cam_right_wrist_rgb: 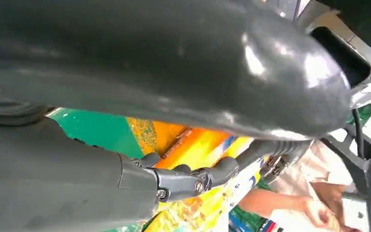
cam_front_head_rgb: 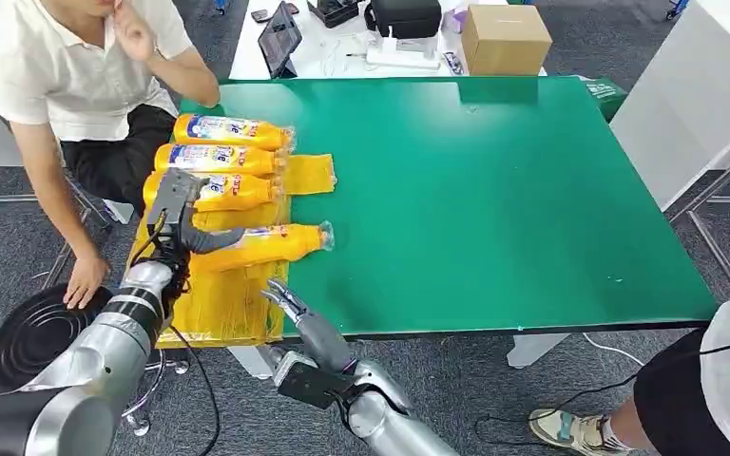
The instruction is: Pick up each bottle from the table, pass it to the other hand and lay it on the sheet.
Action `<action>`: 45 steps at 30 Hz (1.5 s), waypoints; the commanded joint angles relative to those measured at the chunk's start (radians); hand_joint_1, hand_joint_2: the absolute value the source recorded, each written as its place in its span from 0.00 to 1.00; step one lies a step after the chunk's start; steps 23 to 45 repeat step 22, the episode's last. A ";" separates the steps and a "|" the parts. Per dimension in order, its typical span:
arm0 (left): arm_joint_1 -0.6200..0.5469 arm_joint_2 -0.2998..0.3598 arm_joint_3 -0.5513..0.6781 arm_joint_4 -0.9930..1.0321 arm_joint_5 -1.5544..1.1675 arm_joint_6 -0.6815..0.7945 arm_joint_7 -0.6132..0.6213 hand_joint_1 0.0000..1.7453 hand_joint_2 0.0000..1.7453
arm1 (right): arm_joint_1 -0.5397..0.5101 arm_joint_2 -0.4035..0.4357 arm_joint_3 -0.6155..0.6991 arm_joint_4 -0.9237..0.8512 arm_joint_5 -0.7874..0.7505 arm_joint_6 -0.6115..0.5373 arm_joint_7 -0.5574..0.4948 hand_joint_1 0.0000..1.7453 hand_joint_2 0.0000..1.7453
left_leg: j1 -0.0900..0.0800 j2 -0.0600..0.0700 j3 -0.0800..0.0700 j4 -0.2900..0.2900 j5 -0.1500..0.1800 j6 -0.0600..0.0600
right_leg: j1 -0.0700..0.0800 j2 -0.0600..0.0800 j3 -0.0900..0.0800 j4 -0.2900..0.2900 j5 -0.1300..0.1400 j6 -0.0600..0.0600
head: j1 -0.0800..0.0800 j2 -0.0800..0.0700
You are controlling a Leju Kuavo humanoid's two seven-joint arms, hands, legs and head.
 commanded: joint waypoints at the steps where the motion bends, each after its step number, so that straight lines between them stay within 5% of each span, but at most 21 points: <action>1: 0.071 0.039 0.006 -0.114 0.097 -0.129 -0.025 0.00 1.00 | -0.017 -0.035 0.038 0.034 -0.019 -0.026 -0.012 0.00 0.00 | 0.000 0.003 0.004 -0.002 -0.001 -0.001 | 0.001 0.002 0.003 -0.002 0.000 -0.002 | 0.000 0.000; 22: 0.154 0.084 -0.172 -0.262 0.202 -0.139 -0.005 0.00 1.00 | -0.006 -0.048 0.012 0.019 -0.021 -0.055 -0.026 0.00 0.00 | 0.000 0.000 0.001 -0.001 0.000 -0.001 | 0.000 -0.001 0.001 -0.001 0.000 -0.001 | 0.000 0.000; 45: 0.154 0.084 -0.172 -0.262 0.202 -0.139 -0.005 0.00 1.00 | -0.006 -0.048 0.012 0.019 -0.021 -0.055 -0.026 0.00 0.00 | 0.000 0.000 0.001 -0.001 0.000 -0.001 | 0.000 -0.001 0.001 -0.001 0.000 -0.001 | 0.000 0.000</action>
